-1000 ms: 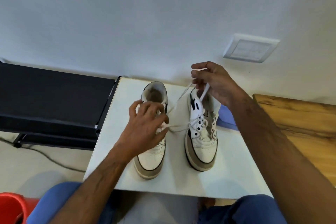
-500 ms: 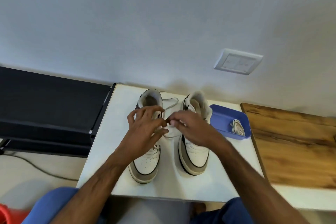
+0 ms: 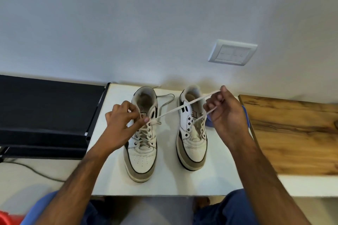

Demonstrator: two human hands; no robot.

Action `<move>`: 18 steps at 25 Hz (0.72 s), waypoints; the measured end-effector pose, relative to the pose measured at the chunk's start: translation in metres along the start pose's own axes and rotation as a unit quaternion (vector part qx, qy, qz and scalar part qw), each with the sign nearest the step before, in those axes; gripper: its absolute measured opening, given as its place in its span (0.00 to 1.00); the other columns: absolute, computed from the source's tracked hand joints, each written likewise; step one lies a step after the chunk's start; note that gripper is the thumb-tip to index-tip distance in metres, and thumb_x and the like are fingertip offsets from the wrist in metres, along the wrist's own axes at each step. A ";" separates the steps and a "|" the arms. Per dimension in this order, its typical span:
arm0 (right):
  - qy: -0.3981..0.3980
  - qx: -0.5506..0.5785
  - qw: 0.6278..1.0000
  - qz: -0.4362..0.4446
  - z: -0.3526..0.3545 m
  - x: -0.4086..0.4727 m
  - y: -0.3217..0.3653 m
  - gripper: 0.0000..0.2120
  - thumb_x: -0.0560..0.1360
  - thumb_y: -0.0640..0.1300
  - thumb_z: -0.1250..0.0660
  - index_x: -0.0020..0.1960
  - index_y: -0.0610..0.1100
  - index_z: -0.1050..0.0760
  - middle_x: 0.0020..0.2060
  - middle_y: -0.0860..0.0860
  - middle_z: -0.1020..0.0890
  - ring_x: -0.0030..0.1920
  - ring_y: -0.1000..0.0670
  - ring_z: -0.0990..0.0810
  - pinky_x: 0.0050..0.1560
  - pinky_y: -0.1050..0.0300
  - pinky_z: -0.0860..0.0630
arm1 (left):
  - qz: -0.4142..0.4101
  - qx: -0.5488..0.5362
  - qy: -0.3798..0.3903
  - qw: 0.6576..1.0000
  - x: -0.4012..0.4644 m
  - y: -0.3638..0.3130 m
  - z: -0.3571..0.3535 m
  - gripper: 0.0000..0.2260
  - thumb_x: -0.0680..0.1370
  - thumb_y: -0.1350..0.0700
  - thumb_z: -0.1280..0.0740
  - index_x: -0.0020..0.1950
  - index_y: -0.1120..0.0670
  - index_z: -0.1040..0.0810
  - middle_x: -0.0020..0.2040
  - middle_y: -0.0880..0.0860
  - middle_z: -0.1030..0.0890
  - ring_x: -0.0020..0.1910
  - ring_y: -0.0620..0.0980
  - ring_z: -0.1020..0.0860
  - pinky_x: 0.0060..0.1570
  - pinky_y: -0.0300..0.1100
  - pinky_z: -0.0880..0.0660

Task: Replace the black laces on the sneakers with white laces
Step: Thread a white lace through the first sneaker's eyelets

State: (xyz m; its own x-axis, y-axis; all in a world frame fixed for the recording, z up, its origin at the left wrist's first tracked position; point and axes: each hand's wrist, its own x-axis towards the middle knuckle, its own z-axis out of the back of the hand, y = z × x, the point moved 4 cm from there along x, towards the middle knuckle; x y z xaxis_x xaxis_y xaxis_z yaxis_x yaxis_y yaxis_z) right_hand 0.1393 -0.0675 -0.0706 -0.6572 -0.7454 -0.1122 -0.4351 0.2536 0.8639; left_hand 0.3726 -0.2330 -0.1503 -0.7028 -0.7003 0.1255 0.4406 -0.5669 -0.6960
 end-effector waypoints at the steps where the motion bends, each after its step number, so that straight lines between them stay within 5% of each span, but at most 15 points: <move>1: -0.013 0.066 0.998 -0.012 -0.001 -0.001 -0.002 0.12 0.77 0.48 0.34 0.38 0.45 0.29 0.33 0.50 0.27 0.36 0.50 0.26 0.44 0.55 0.26 | -0.010 0.064 0.008 0.998 0.000 0.001 -0.001 0.23 0.71 0.25 0.43 0.33 0.43 0.26 0.51 0.41 0.30 0.54 0.43 0.35 0.56 0.46 0.44; 5: 0.029 0.046 0.997 -0.054 -0.019 -0.011 -0.035 0.08 0.78 0.47 0.34 0.46 0.43 0.22 0.49 0.45 0.15 0.49 0.48 0.18 0.49 0.55 0.22 | -0.054 0.119 0.017 0.991 -0.004 -0.005 -0.004 0.16 0.69 0.31 0.35 0.45 0.40 0.26 0.53 0.40 0.33 0.55 0.44 0.34 0.57 0.45 0.43; 9: 0.090 -0.040 0.994 -0.050 -0.047 -0.026 -0.060 0.11 0.81 0.45 0.37 0.52 0.41 0.17 0.58 0.42 0.16 0.57 0.48 0.18 0.56 0.52 0.25 | -0.137 0.003 -0.084 0.987 -0.020 -0.050 -0.006 0.10 0.78 0.43 0.34 0.53 0.46 0.24 0.52 0.41 0.29 0.53 0.39 0.31 0.55 0.42 0.39; 12: 0.115 0.011 0.991 -0.073 -0.064 -0.032 -0.075 0.12 0.82 0.40 0.39 0.60 0.34 0.22 0.64 0.40 0.19 0.64 0.46 0.21 0.65 0.46 0.24 | -0.126 -0.031 -0.071 0.989 -0.027 -0.069 -0.020 0.12 0.80 0.41 0.37 0.59 0.46 0.24 0.53 0.42 0.27 0.54 0.40 0.27 0.56 0.40 0.37; 14: 0.124 0.030 0.988 -0.091 -0.072 -0.034 -0.081 0.13 0.82 0.39 0.38 0.60 0.33 0.22 0.65 0.39 0.20 0.65 0.44 0.21 0.69 0.41 0.28 | -0.102 -0.045 -0.061 0.992 -0.027 -0.068 -0.027 0.09 0.81 0.42 0.38 0.58 0.43 0.26 0.54 0.40 0.26 0.55 0.40 0.27 0.54 0.41 0.37; 18: 0.118 -0.025 0.989 -0.081 -0.071 -0.036 -0.075 0.15 0.79 0.44 0.35 0.62 0.36 0.20 0.63 0.44 0.18 0.64 0.46 0.21 0.56 0.50 0.21 | -0.104 -0.124 -0.034 0.986 -0.022 -0.064 -0.024 0.06 0.82 0.44 0.39 0.45 0.41 0.28 0.48 0.43 0.25 0.54 0.46 0.26 0.54 0.45 0.35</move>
State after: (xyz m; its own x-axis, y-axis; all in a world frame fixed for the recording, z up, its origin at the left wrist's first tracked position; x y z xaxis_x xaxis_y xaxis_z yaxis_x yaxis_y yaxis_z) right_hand 0.2395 -0.1037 -0.0961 -0.4167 -0.8984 -0.1388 -0.4879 0.0922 0.8680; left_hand 0.3470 -0.1708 -0.1256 -0.7213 -0.6116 0.3250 0.1345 -0.5840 -0.8005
